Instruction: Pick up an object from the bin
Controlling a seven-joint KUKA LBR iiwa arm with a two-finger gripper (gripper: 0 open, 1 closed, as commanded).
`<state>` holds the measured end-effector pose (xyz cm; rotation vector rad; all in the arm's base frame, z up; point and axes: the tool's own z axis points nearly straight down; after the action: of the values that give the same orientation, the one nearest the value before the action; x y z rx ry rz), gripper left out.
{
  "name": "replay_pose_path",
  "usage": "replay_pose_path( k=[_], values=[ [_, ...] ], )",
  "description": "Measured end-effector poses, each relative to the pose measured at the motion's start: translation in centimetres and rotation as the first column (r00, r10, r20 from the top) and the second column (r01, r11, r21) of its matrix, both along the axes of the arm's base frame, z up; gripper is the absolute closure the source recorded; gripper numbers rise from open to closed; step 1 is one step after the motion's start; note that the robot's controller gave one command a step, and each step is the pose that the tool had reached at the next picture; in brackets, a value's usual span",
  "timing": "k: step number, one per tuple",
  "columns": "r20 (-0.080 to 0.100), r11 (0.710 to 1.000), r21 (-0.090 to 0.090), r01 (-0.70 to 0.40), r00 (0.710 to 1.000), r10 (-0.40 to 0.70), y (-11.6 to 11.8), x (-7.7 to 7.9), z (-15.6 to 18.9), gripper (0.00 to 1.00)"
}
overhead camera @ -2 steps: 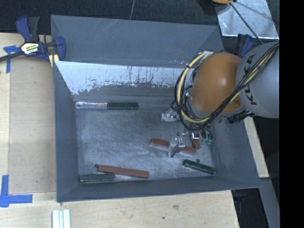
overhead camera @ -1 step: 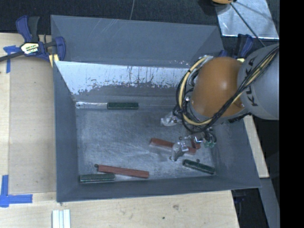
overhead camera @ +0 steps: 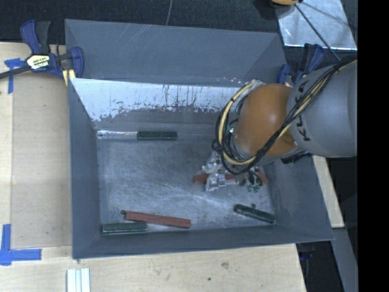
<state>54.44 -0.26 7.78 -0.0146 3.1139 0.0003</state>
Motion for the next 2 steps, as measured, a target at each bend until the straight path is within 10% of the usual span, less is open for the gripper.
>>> replay_pose_path(
  k=[2],
  values=[
    [-0.028,1.000,0.000,0.004,1.000,-0.004,0.1,-0.5,3.0,1.00]
  ],
)
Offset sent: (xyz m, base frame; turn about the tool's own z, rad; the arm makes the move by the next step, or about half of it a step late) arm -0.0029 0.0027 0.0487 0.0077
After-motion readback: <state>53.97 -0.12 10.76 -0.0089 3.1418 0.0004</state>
